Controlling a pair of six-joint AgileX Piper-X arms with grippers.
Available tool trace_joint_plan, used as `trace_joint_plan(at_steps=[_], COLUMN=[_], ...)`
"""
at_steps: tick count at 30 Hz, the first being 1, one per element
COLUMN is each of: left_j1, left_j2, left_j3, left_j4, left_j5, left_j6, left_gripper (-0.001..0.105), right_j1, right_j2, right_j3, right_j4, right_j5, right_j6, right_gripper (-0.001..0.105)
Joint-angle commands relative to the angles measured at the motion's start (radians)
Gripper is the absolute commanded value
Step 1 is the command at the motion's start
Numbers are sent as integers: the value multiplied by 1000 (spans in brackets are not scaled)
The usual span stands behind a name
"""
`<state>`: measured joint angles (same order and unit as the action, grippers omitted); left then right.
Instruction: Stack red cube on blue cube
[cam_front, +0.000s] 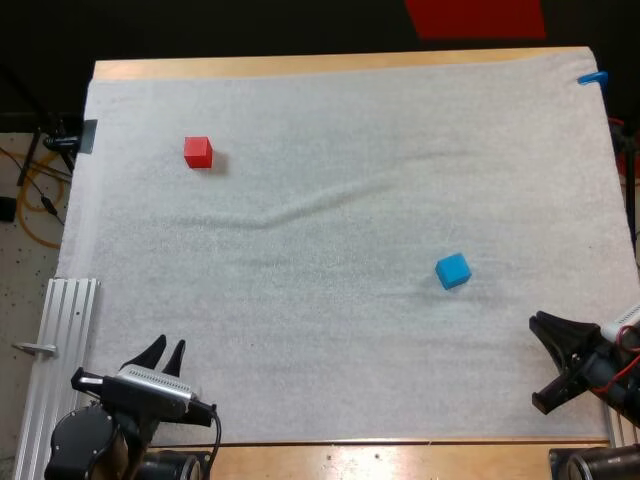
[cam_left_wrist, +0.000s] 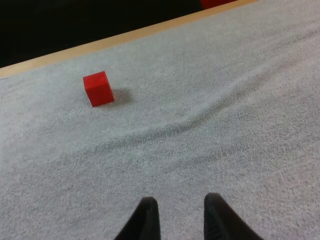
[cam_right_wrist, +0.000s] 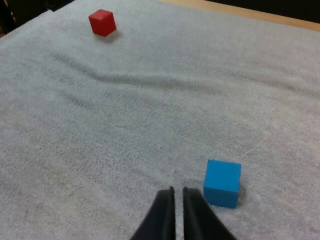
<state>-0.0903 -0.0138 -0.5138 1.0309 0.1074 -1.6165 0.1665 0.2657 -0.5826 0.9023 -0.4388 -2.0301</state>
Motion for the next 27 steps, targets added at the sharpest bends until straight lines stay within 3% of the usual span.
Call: trace_joint_plan(at_steps=[1, 8, 14, 16, 18, 21, 27], left_j1=[0, 0, 0, 0, 0, 0, 0], left_j2=[-135, -135, -135, -135, -135, -135, -119], left_j3=[-1, -1, -1, -1, -1, -1, -4], left_j4=[-13, -13, -13, -13, -13, -13, -25], left_j5=[-5, -5, -5, -5, -5, -14, -98], left_j6=[-7, -7, -7, -7, -7, -7, -7], left_gripper=[24, 24, 41, 43, 43, 43, 43], right_j1=[3, 3, 3, 3, 3, 3, 3], right_j2=[1, 1, 1, 1, 1, 1, 1], right_j3=[-10, -10, -10, -10, -10, -10, -10], right_j4=[-16, -1, -1, -1, -1, -1, -1], right_j5=[-8, 16, 15, 15, 23, 42, 45], right_j6=[-8, -8, -8, -8, -8, -8, -8], right_gripper=[0, 0, 0, 5, 21, 35, 33])
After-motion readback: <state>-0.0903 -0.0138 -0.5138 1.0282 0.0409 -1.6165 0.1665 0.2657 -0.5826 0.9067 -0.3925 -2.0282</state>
